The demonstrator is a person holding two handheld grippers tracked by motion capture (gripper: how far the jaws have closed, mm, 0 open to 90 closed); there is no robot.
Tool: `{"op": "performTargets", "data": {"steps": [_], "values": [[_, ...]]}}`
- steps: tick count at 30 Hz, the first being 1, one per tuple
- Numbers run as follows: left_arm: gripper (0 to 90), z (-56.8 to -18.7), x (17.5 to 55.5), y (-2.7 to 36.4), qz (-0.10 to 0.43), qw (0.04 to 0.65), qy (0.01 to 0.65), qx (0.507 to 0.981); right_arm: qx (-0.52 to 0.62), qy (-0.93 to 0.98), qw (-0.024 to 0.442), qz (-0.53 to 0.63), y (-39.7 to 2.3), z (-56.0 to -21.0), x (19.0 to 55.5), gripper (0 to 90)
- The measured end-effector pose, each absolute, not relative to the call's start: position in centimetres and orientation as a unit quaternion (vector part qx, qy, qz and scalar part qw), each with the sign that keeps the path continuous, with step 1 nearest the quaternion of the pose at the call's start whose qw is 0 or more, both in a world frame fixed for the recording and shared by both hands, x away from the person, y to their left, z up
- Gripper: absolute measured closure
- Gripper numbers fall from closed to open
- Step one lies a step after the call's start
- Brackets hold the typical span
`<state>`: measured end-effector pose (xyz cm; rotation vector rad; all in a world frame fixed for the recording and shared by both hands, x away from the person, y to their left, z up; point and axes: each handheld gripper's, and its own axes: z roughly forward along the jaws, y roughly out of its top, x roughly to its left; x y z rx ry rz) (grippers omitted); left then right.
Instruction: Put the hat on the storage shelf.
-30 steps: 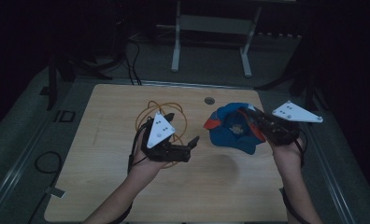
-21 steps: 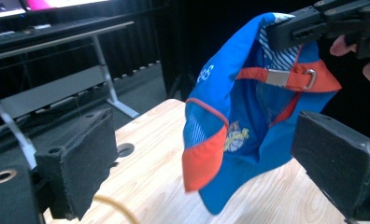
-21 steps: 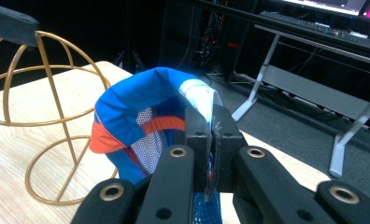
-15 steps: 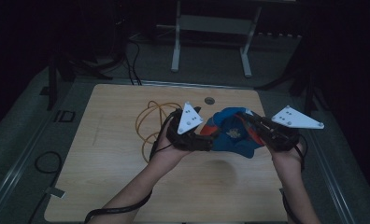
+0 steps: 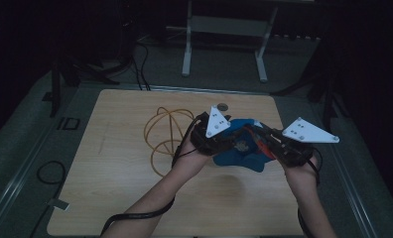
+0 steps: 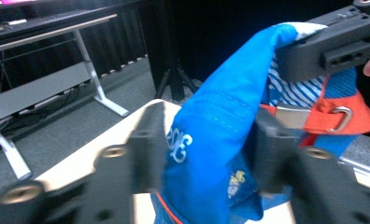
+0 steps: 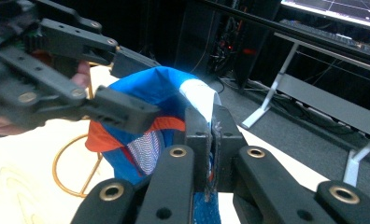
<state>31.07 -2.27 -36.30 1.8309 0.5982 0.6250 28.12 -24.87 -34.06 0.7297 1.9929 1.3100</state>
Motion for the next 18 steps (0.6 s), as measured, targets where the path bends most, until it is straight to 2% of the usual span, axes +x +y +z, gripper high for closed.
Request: {"op": "performTargets", "data": {"steps": [6,7,18], "values": [[85.8,-36.1,31.1,-2.6,0.268,0.518,0.26,0.77,0.274,0.759,0.313,0.501,-24.7,-34.2,27.7,87.5],[87.8,-36.0,31.0,-2.7,0.273,0.515,0.261,0.77,0.272,0.759,0.313,0.502,-24.6,-34.2,27.6,87.5],[89.6,-35.0,30.6,-3.2,0.287,0.515,0.246,0.77,0.273,0.755,0.295,0.518,-24.8,-34.6,26.6,86.8]]}}
